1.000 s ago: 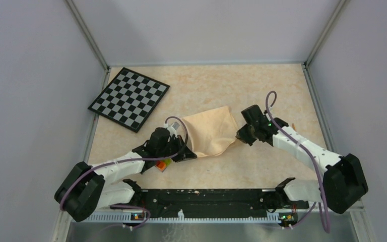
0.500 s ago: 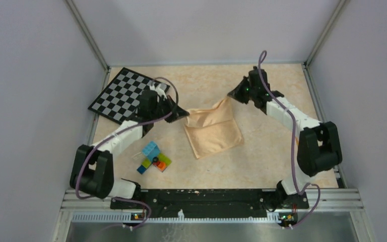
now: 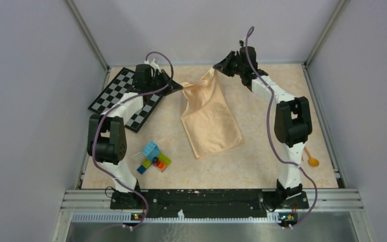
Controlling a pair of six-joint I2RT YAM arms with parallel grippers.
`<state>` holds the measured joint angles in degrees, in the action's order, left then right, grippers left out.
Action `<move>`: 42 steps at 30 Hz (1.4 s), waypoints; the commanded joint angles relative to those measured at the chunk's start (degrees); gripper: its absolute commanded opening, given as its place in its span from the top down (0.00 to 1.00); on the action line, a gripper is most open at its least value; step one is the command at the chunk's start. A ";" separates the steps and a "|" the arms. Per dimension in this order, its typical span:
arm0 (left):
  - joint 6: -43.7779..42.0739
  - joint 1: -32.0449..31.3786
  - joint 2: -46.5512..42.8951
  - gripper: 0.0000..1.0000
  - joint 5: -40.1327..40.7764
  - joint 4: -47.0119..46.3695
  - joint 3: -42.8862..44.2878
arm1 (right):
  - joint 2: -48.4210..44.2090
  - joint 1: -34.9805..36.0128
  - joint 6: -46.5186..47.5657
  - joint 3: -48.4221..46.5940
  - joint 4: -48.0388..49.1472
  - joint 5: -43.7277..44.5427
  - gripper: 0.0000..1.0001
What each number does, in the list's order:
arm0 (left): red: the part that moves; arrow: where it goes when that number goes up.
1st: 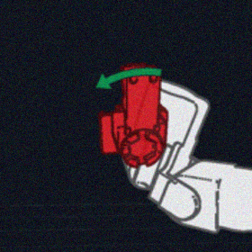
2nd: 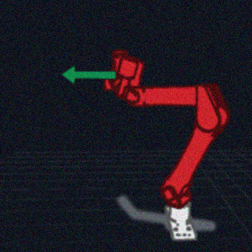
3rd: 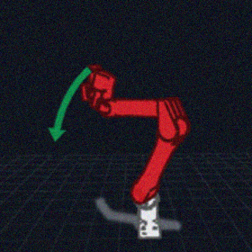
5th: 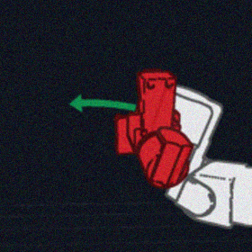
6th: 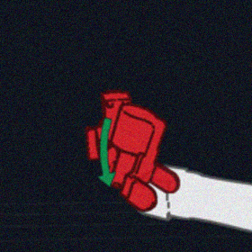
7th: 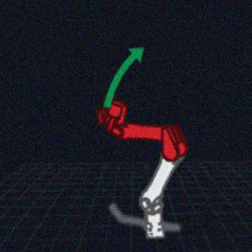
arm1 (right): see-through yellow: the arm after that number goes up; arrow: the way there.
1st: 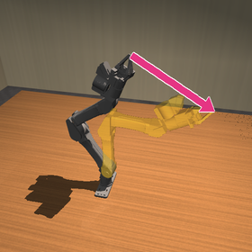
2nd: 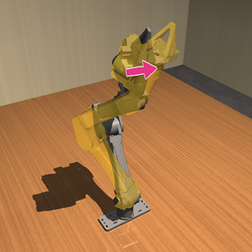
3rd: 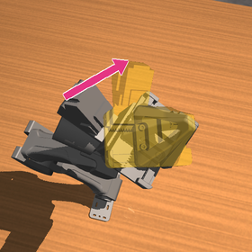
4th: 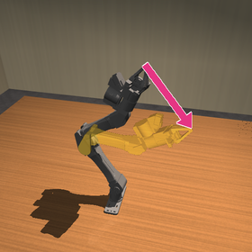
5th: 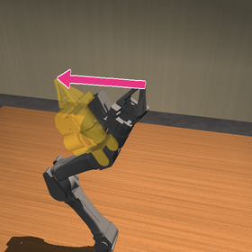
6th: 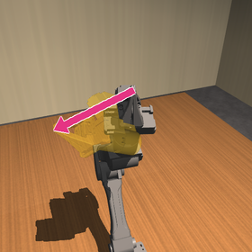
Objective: Fold the napkin into a case and place the utensils inside
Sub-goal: Fold the square-folded napkin at the center of the board.
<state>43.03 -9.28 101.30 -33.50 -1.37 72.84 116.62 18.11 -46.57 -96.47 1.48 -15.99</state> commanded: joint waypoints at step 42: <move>-15.66 -4.95 -9.52 1.00 -12.17 15.33 -5.35 | -12.50 -2.51 0.75 18.24 1.39 -13.08 1.00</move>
<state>26.04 -9.26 97.12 -46.78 16.49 74.96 111.53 15.97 -47.24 -84.29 2.00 -26.57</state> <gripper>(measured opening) 0.006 0.014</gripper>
